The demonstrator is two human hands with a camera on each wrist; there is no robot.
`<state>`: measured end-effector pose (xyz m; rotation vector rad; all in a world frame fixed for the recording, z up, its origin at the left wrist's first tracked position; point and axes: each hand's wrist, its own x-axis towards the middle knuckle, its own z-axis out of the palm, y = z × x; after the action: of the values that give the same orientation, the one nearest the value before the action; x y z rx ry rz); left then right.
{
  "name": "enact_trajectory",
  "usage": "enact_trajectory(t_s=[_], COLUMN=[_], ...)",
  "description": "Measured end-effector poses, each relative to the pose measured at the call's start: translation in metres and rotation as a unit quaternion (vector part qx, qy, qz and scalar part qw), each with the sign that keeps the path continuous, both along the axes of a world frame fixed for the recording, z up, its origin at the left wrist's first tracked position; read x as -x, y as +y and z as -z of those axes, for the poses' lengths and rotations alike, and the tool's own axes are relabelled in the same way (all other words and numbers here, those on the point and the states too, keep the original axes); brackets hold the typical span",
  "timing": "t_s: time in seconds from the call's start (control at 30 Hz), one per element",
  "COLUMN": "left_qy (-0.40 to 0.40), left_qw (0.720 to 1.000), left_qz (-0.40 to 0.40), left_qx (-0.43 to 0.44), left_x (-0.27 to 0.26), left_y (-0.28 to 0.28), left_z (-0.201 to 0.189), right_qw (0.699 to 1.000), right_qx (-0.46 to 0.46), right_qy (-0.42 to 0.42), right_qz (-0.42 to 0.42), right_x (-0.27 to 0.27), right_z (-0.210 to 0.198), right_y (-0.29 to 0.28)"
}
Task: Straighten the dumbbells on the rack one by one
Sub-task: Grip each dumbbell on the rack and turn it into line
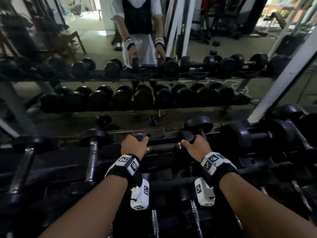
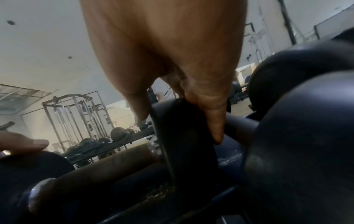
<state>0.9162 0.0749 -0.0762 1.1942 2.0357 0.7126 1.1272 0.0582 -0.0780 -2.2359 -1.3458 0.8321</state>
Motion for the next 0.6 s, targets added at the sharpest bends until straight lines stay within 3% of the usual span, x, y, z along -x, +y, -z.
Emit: enact_trajectory(t_s=[0.13,0.23,0.6], left_qy=[-0.063,-0.074,-0.037], left_qw=[0.994,0.988,0.989], left_qz=[-0.075,-0.129,-0.139], left_qx=[0.056,0.049,0.021], left_x=[-0.004,-0.006,-0.016], left_y=[0.014,0.021,0.016], left_z=[0.016,0.029,0.018], right_qw=[0.999,0.997,0.992], right_qx=[0.030,0.031,0.000], right_qy=[0.037,0.075,0.125], right_qz=[-0.018,-0.003,0.017], right_x=[-0.011,-0.015,-0.015], right_z=[0.009,0.014,0.020], right_y=[0.027,0.036,0.036])
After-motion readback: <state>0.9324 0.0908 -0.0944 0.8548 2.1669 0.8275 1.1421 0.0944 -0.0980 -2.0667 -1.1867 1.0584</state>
